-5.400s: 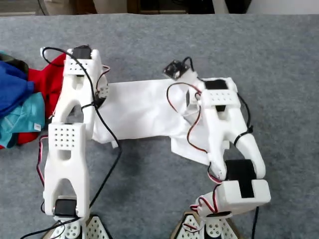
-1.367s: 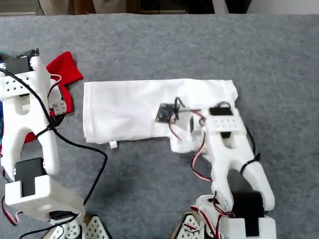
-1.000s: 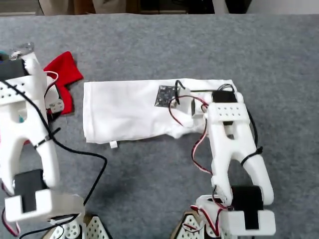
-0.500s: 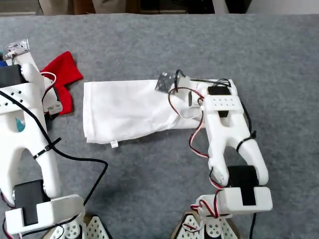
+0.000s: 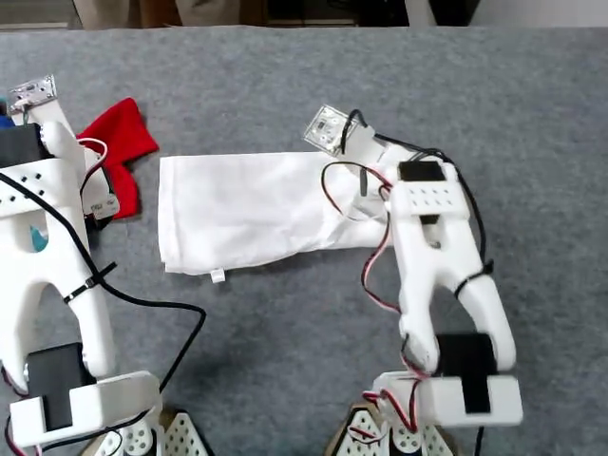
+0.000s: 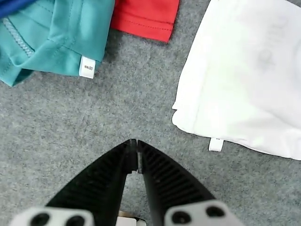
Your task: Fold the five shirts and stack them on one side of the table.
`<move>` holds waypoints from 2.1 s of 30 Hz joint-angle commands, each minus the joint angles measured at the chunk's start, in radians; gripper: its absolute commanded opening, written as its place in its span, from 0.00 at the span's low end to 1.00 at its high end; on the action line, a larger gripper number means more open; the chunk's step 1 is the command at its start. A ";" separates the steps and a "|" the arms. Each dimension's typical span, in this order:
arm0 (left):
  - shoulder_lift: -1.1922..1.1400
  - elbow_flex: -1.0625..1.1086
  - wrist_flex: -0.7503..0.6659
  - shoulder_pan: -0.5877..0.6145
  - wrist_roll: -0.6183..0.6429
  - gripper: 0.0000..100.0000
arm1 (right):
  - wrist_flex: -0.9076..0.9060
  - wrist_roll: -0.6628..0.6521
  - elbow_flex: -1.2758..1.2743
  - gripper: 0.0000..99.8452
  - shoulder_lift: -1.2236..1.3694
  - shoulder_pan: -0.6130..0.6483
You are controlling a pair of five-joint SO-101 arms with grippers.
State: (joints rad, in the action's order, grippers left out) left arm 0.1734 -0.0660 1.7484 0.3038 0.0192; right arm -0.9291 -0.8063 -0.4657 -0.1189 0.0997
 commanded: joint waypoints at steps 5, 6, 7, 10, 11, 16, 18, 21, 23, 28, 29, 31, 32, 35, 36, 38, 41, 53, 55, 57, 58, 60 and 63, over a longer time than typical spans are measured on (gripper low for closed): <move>0.045 -0.003 0.008 0.008 -0.005 0.02 | -0.169 -0.091 -0.005 0.00 -0.159 -0.067; 0.045 -0.003 0.008 0.008 -0.005 0.02 | -0.158 -0.091 -0.019 0.00 -0.153 -0.074; 0.045 -0.003 0.008 0.008 -0.005 0.02 | -0.132 -0.091 -0.030 0.00 -0.142 -0.087; 0.045 -0.003 0.009 0.008 -0.006 0.02 | -0.009 -0.091 -0.012 0.00 -0.062 -0.162; 0.045 -0.002 0.009 0.009 -0.006 0.02 | 0.011 -0.091 0.007 0.00 -0.018 -0.174; 0.045 -0.002 0.009 0.009 -0.006 0.02 | 0.020 -0.080 0.208 0.00 0.285 -0.186; 0.045 -0.002 0.009 0.009 -0.006 0.02 | 0.014 -0.017 0.338 0.00 0.403 -0.191; 0.045 -0.002 0.009 0.009 -0.006 0.02 | 0.006 0.066 0.536 0.00 0.542 -0.205; 0.045 -0.002 0.009 0.009 -0.006 0.02 | -0.044 0.078 0.664 0.00 0.611 -0.219; 0.045 -0.003 0.009 0.049 -0.006 0.02 | -0.264 0.078 0.935 0.00 0.720 -0.223; 0.045 -0.003 0.009 0.061 -0.006 0.02 | -0.330 0.077 0.978 0.00 0.725 -0.219; 0.045 -0.003 0.009 0.080 -0.006 0.02 | -0.457 0.055 1.047 0.00 0.725 -0.202; 0.045 -0.003 0.009 0.083 -0.006 0.02 | -0.511 0.038 1.075 0.00 0.725 -0.189; 0.045 -0.003 0.009 0.080 -0.006 0.02 | -0.620 0.031 1.145 0.00 0.723 -0.166; 0.045 -0.005 0.009 0.078 -0.006 0.02 | -0.647 0.031 1.167 0.00 0.723 -0.163; 0.045 -0.008 0.009 0.080 -0.006 0.02 | -0.690 0.031 1.207 0.00 0.723 -0.163; 0.045 -0.012 0.009 0.083 -0.006 0.02 | -0.744 0.031 1.247 0.00 0.723 -0.163; 0.045 -0.014 0.009 0.081 -0.029 0.02 | -0.783 0.025 1.242 0.00 0.682 -0.074; 0.045 -0.014 0.009 0.075 -0.040 0.02 | -0.809 0.002 1.196 0.00 0.682 -0.033; 0.045 -0.014 0.009 0.075 -0.040 0.02 | -0.815 0.006 1.109 0.00 0.676 0.001; 0.045 -0.014 0.009 0.075 -0.040 0.02 | -0.810 0.021 1.058 0.00 0.674 0.015; 0.045 -0.014 0.009 0.081 -0.040 0.02 | -0.776 0.038 0.952 0.00 0.659 0.028; 0.045 -0.014 0.009 0.083 -0.040 0.02 | -0.621 0.081 0.788 0.00 0.619 0.035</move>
State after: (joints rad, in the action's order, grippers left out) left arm 0.1734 -0.0660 1.7484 0.3775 -0.0176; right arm -1.6671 -0.7633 0.4488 0.5900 0.1166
